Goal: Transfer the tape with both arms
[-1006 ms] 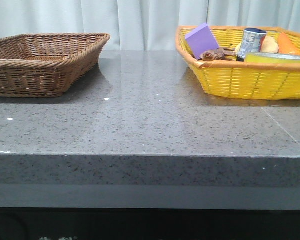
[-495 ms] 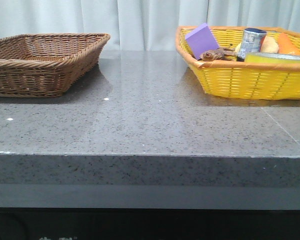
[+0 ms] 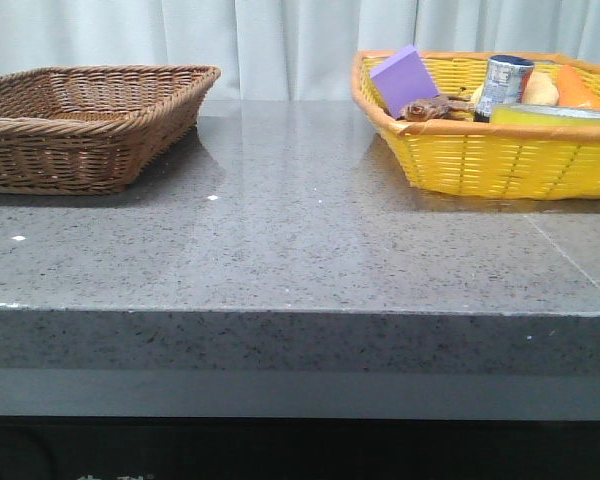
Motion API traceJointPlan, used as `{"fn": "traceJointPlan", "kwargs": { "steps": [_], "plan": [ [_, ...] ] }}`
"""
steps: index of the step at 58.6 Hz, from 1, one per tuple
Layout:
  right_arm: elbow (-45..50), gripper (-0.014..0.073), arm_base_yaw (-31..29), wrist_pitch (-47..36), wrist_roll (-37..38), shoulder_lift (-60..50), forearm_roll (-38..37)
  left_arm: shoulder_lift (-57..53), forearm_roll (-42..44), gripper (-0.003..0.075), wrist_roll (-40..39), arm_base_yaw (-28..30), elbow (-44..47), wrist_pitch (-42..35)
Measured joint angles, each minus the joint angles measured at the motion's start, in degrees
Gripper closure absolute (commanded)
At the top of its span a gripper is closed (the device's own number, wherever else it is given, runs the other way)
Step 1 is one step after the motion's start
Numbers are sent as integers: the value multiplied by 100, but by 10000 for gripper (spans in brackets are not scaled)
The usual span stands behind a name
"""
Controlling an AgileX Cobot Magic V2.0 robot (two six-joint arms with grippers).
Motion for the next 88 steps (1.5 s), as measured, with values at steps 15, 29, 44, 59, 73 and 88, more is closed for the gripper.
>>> {"fn": "traceJointPlan", "kwargs": {
  "steps": [15, 29, 44, 59, 73, 88],
  "plan": [
    [-1752, 714, 0, 909, 0, 772, 0, 1212, 11, 740, 0, 0, -1741, 940],
    [-2905, 714, 0, 1730, 0, 2229, -10, 2444, 11, 739, 0, 0, -2399, 1048],
    [-3012, 374, 0, 1855, 0, 2584, -22, 2563, 11, 328, 0, 0, -2409, 1085],
    [-3013, 32, 0, 1859, 0, 2612, -22, 2563, 11, 120, 0, 0, -2409, 1085],
    [-3192, 32, 0, 1803, 0, 3340, 56, 2563, 11, 120, 0, 0, -2409, 1097],
    [-4257, 32, 0, 2106, 0, 5352, 88, 2563, 11, 120, 0, 0, -2409, 1147]
  ]
}}
